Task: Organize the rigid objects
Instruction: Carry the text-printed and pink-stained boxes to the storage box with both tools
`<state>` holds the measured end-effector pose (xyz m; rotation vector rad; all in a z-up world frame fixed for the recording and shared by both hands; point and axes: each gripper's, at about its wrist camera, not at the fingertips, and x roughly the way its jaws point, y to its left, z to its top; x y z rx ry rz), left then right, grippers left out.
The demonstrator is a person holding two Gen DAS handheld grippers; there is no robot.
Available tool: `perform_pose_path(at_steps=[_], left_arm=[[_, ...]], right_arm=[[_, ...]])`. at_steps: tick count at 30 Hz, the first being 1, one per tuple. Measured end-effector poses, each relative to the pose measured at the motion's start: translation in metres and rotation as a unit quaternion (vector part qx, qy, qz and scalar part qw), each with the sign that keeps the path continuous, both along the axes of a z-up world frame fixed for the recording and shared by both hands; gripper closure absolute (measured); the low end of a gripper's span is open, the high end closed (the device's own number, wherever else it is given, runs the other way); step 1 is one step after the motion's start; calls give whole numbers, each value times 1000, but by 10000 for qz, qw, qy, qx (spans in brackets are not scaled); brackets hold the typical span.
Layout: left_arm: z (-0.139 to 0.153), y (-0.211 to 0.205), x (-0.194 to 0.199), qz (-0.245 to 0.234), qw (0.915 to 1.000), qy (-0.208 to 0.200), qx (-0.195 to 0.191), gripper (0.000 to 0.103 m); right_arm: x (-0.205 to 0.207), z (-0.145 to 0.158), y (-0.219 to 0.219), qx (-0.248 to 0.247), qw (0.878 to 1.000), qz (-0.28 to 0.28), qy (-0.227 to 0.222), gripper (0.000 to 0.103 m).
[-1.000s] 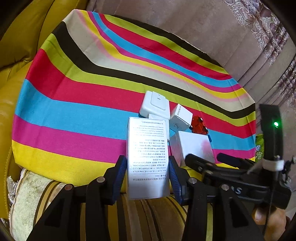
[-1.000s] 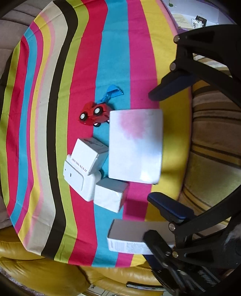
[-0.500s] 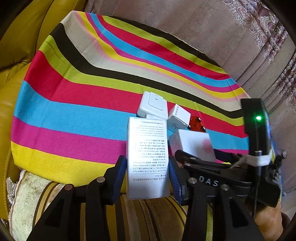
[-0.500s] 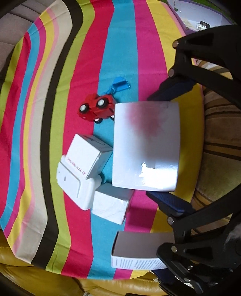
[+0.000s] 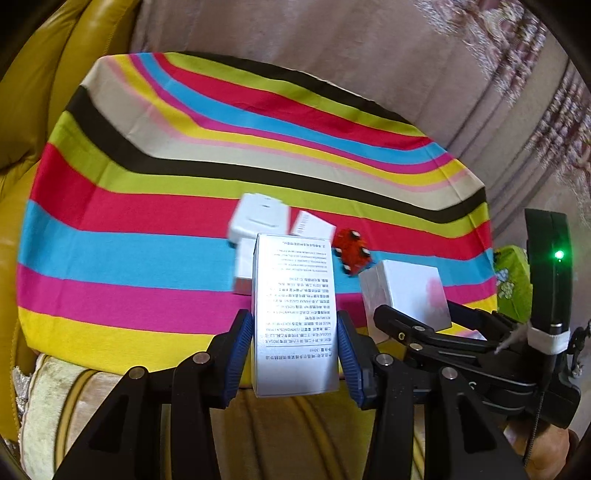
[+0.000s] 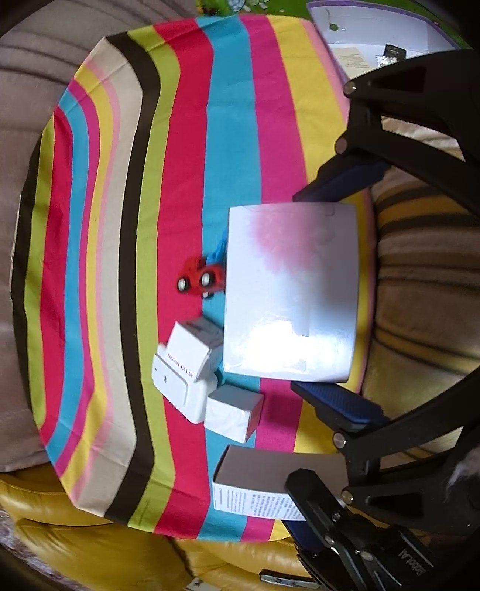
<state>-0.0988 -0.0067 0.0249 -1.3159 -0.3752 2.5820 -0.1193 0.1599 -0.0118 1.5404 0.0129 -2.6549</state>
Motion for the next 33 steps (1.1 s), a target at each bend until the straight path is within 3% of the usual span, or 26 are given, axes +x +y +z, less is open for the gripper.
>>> perform_pose_path(at_steps=[19, 26, 33], left_arm=[[20, 109, 16, -1203, 9926, 160, -95, 57], [22, 169, 30, -1967, 9803, 152, -109, 57], [20, 232, 47, -2707, 9625, 79, -171, 57]], right_arm=[[57, 24, 106, -165, 9948, -954, 302, 12], [88, 24, 163, -311, 9880, -1482, 302, 12], [123, 19, 223, -228, 9772, -2100, 222, 12]])
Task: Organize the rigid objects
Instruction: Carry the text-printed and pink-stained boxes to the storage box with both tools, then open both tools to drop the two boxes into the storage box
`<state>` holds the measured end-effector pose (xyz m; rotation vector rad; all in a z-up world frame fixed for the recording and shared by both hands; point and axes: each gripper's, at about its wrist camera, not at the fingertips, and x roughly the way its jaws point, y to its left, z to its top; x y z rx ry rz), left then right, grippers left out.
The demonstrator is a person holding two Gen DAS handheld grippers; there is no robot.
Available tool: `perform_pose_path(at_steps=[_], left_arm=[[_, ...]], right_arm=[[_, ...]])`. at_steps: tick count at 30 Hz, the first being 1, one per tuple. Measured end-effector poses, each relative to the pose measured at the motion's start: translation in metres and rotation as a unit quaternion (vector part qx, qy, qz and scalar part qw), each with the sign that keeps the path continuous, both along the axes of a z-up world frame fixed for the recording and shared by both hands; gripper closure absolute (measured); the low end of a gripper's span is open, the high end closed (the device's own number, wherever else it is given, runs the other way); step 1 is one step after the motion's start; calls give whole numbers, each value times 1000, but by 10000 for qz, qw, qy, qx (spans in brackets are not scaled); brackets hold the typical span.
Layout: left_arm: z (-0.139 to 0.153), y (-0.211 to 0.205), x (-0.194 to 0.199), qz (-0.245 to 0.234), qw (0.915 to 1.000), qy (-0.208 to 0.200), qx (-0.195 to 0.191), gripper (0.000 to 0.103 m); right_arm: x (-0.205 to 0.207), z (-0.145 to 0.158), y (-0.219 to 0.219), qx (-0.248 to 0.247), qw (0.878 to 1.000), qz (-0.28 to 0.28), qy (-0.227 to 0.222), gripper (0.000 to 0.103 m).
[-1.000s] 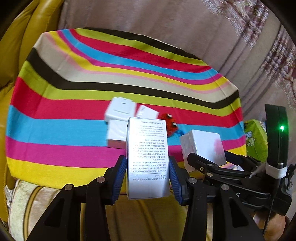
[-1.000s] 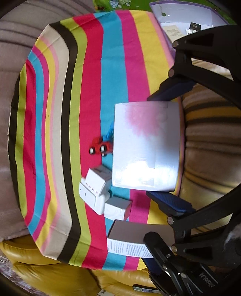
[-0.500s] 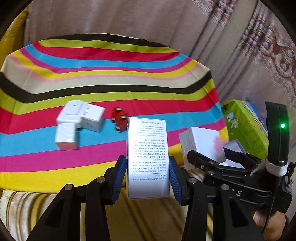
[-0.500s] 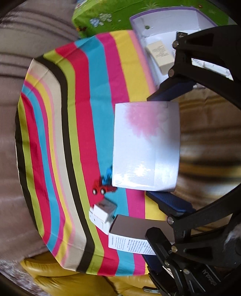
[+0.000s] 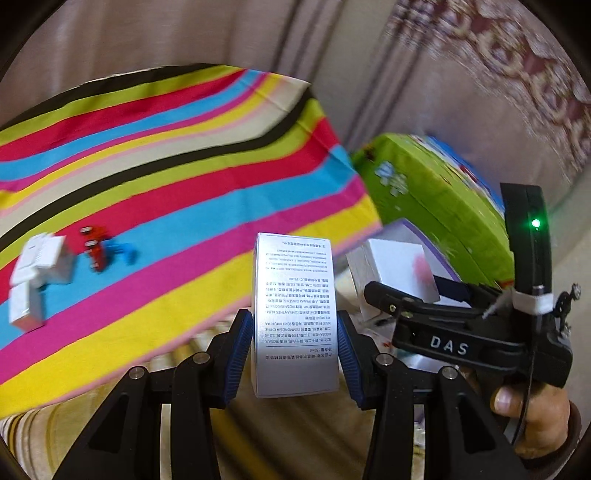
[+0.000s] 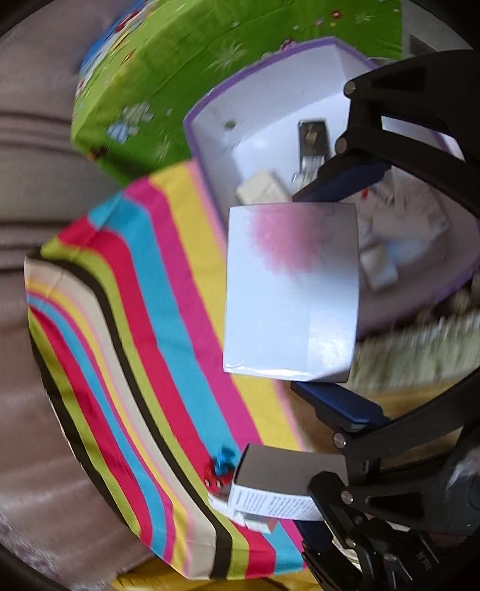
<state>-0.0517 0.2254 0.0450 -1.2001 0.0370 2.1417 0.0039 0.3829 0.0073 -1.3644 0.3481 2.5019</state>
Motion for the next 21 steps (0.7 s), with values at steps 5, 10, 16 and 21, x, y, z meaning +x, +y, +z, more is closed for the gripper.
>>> perform_pose_path(at_steps=[5, 10, 16, 21], left_arm=[[-7, 33, 8, -389, 9991, -182, 20, 57], [-8, 54, 13, -661, 9974, -276, 115, 57], [-9, 71, 16, -923, 9943, -438, 294, 55], [-13, 74, 12, -953, 9925, -651, 409, 46]], right_arm=[[22, -3, 33, 165, 9991, -391, -98, 12], [41, 0, 58, 538, 9957, -744, -90, 12], [53, 5, 77, 635, 9927, -1023, -52, 11], [55, 2, 82, 498, 9933, -1046, -36, 9]])
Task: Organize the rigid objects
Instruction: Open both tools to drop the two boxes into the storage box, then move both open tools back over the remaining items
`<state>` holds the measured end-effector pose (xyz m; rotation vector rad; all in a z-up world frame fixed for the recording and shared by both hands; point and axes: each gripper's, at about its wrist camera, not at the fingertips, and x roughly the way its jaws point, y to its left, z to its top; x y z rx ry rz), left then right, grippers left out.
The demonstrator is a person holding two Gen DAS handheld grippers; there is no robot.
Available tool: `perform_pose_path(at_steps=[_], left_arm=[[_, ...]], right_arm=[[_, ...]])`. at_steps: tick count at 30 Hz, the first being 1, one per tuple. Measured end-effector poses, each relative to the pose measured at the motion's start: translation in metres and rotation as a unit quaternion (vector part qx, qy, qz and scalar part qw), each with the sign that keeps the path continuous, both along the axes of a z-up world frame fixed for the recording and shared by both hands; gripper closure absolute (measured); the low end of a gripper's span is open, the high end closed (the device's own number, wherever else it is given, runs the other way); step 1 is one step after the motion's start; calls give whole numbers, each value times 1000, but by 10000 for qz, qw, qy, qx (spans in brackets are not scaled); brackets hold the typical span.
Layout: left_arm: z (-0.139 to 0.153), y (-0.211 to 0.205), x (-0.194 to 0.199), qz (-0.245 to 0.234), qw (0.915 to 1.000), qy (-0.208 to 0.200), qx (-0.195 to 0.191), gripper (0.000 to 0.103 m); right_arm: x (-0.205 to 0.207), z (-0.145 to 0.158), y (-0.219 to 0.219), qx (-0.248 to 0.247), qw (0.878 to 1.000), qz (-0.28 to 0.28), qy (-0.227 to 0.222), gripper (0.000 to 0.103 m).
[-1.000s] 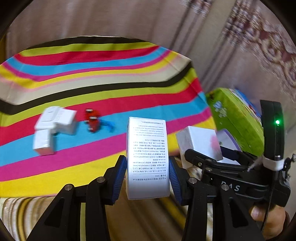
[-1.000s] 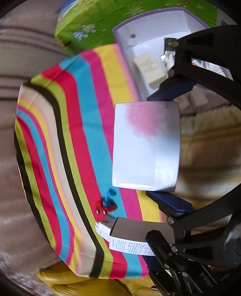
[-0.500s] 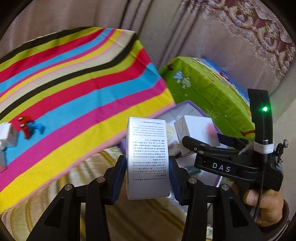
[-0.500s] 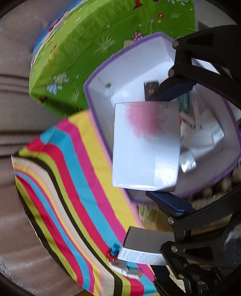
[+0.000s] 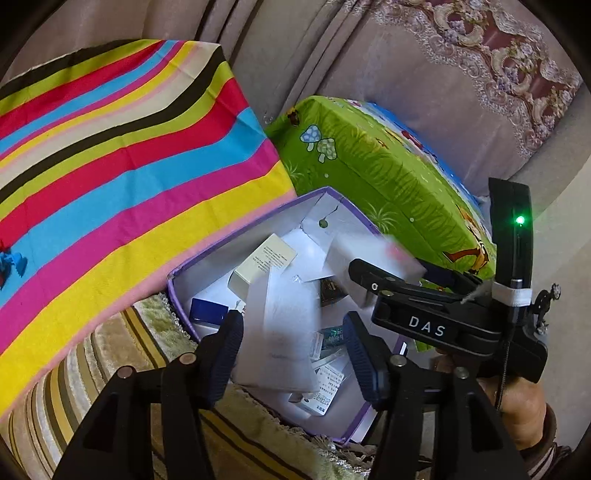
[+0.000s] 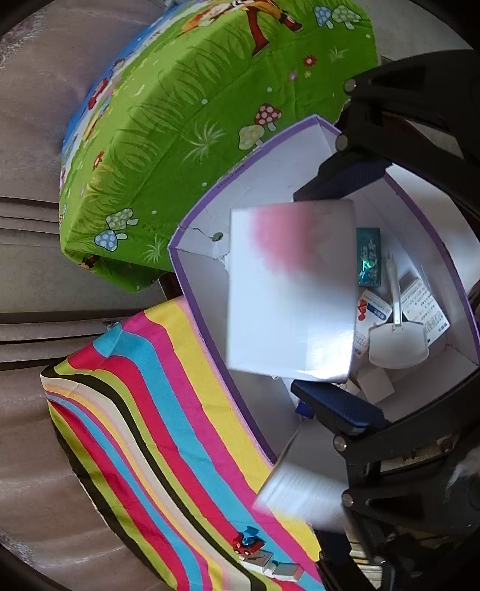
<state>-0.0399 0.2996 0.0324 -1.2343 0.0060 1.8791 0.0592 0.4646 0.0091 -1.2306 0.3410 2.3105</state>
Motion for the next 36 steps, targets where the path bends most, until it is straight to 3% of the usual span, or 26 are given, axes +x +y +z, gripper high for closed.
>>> perform_pose_path(at_steps=[9, 18, 36], left_arm=[[5, -30, -15, 399, 9992, 15, 40, 45], [14, -95, -42, 1097, 9935, 302, -7, 45], [-9, -266, -98, 2818, 9585, 212, -371, 45]], right_arm=[[-6, 2, -9, 49, 9999, 101, 25, 6], [-21, 9, -31, 1, 9991, 402, 97, 6], [-86, 13, -107, -282, 9886, 1473, 163, 6]])
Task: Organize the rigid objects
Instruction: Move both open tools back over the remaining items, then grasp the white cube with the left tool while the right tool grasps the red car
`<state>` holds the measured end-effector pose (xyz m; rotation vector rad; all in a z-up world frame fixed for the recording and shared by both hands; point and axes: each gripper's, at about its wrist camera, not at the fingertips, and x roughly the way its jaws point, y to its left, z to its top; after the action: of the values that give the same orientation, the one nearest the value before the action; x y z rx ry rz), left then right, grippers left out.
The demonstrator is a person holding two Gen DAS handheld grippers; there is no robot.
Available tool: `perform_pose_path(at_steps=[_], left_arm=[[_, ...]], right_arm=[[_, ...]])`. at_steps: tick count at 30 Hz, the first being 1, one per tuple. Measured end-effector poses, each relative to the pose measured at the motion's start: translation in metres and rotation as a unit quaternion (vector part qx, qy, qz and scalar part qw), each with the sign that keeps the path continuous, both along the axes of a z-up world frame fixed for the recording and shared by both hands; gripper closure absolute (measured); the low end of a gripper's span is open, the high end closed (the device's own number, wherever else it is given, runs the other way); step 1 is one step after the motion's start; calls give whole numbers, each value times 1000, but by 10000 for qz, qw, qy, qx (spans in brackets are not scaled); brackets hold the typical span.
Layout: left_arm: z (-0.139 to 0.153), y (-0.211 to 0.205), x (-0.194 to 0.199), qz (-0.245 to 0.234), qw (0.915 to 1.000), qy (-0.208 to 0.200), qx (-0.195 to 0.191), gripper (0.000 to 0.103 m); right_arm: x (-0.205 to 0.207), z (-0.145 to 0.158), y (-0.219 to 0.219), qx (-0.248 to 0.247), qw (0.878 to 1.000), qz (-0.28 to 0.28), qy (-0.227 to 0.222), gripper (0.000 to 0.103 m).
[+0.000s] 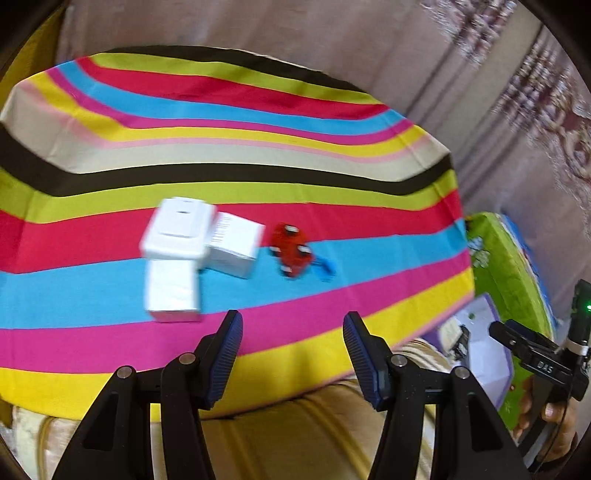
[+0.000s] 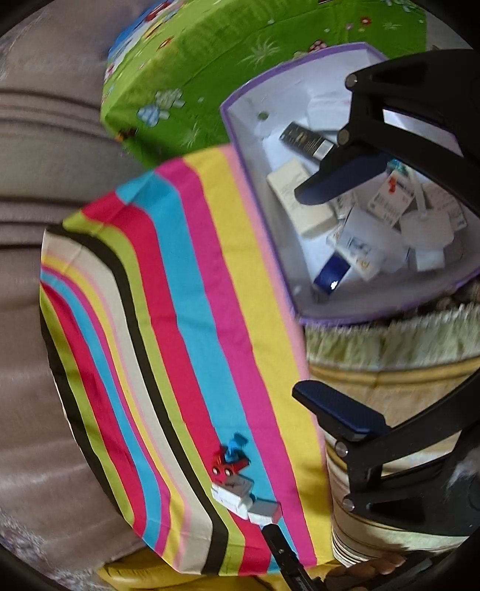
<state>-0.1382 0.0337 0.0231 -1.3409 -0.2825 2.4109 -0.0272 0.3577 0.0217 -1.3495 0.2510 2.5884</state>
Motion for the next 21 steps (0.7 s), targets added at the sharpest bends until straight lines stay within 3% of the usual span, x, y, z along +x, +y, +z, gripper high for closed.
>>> perform_pose_path(at_steps=[7, 21], left_arm=[[-14, -31, -21, 320, 9987, -201, -342, 45], [-43, -31, -52, 556, 9920, -663, -918, 44]], right_arm=[[-28, -3, -33, -15, 9988, 496, -44, 6], [-90, -21, -107, -126, 9877, 1527, -299, 6]])
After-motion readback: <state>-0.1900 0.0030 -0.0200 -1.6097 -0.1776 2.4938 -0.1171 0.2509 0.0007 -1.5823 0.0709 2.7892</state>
